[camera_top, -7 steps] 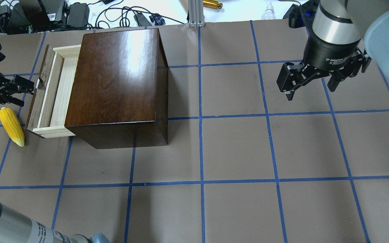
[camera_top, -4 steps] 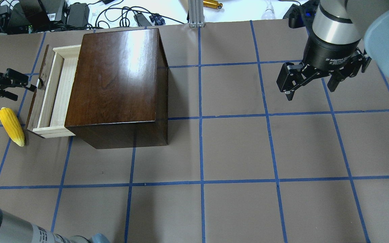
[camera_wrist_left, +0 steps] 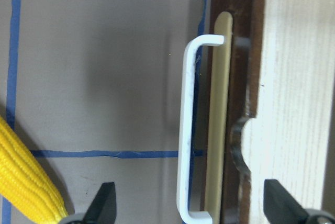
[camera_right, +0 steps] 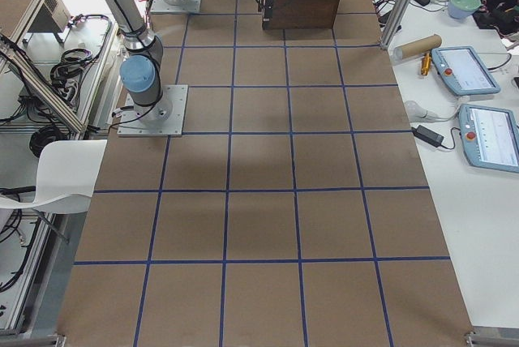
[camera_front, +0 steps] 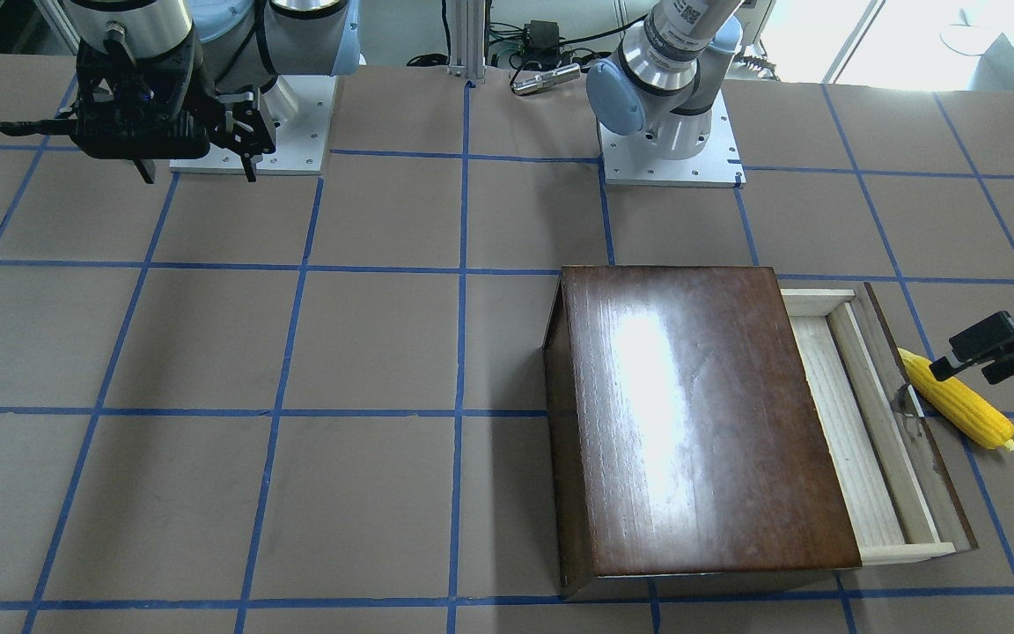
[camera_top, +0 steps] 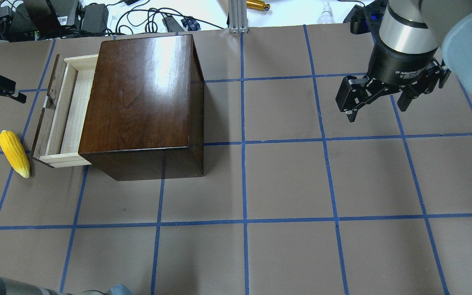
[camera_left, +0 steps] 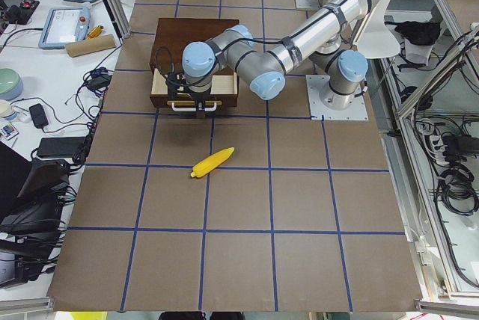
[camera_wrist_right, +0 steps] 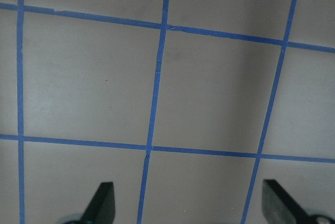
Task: Open drawer and put corn inside
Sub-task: 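Release the handle and move the left gripper toward the corn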
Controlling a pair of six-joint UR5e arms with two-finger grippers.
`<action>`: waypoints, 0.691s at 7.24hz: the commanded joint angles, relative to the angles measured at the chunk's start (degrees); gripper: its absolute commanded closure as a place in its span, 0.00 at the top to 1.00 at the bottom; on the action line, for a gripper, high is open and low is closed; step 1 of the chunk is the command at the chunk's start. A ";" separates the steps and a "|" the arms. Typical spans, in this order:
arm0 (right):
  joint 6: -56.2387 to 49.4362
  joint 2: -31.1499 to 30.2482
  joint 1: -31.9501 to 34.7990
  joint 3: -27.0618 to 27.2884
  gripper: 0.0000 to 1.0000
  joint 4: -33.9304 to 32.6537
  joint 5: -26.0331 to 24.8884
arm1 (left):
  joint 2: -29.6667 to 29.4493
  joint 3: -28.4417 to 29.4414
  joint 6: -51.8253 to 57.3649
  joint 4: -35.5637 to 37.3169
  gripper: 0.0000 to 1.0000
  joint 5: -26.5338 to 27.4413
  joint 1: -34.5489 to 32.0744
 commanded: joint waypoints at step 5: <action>0.00 -0.03 0.00 0.00 1.00 0.00 -0.09 | -9.14 -2.31 -1.31 16.11 1.00 12.99 3.16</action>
